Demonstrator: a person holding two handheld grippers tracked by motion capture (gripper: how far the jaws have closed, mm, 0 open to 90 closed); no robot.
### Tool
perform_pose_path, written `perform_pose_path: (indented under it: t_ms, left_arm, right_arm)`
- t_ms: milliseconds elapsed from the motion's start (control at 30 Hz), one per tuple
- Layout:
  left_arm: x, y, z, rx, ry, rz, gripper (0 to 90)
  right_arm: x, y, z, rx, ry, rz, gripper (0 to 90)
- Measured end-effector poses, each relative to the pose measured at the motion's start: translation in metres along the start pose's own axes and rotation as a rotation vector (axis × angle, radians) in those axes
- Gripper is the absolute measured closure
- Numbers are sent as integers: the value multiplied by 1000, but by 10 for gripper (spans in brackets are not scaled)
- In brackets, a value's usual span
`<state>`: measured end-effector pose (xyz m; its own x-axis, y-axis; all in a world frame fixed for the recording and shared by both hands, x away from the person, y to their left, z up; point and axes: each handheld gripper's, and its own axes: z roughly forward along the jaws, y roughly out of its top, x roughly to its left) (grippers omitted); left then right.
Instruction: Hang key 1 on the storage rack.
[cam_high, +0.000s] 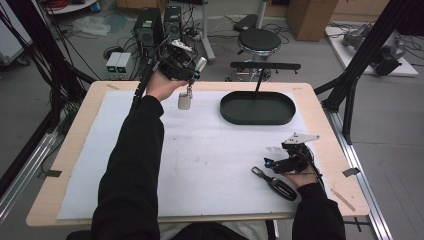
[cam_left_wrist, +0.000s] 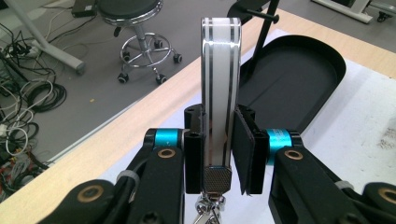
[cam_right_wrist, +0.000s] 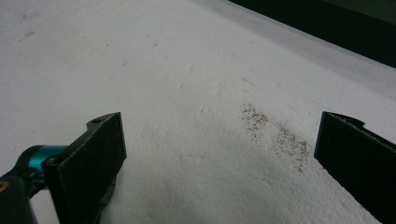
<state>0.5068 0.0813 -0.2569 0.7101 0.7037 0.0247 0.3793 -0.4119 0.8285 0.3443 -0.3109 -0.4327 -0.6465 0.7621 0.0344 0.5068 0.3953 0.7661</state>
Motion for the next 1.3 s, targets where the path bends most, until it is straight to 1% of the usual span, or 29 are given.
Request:
perform_pose_path:
  t_ms: [100,133,167,333,400,467,567,733,800,867,933,1033,1100,1200,1300]
  left_arm:
    - [-5,5,4,-19,-7,1,751]
    - [-6,7,5,-19,-7,4,751]
    - [-8,10,6,-16,-4,11,751]
    - [-18,25,13,-40,-17,26,751]
    - [-20,30,16,-39,-29,23,751]
    - [-22,35,21,-35,-31,26,751]
    - [-24,40,25,-41,-28,30,751]
    - [-29,51,29,-75,-19,37,751]
    - [-31,56,30,-76,-5,47,750]
    - [-32,62,31,-82,-1,46,751]
    - [-35,67,32,-103,12,50,751]
    - [-39,73,33,-131,20,49,751]
    - [-41,77,36,-132,21,52,751]
    - [-46,82,40,-146,25,59,751]
    - [-51,87,47,-161,10,60,751]
  right_arm:
    - [0,0,0,-1,3,1,14]
    - [0,0,0,0,2,1,14]
    - [0,0,0,-1,2,2,14]
    - [0,0,0,-3,2,5,14]
    - [0,0,-1,-3,4,3,14]
    - [0,0,-1,-4,5,4,14]
    - [0,0,-2,-6,7,6,14]
    - [-1,0,-1,-7,8,8,14]
    - [-1,0,-1,-9,6,7,14]
    - [-1,0,-2,-10,8,10,14]
    - [-1,0,-1,-11,8,9,14]
    - [-2,0,-1,-11,8,8,14]
    - [-2,0,-1,-9,11,10,14]
    - [-2,0,-2,-9,10,14,14]
    - [-2,0,-2,-7,13,15,14]
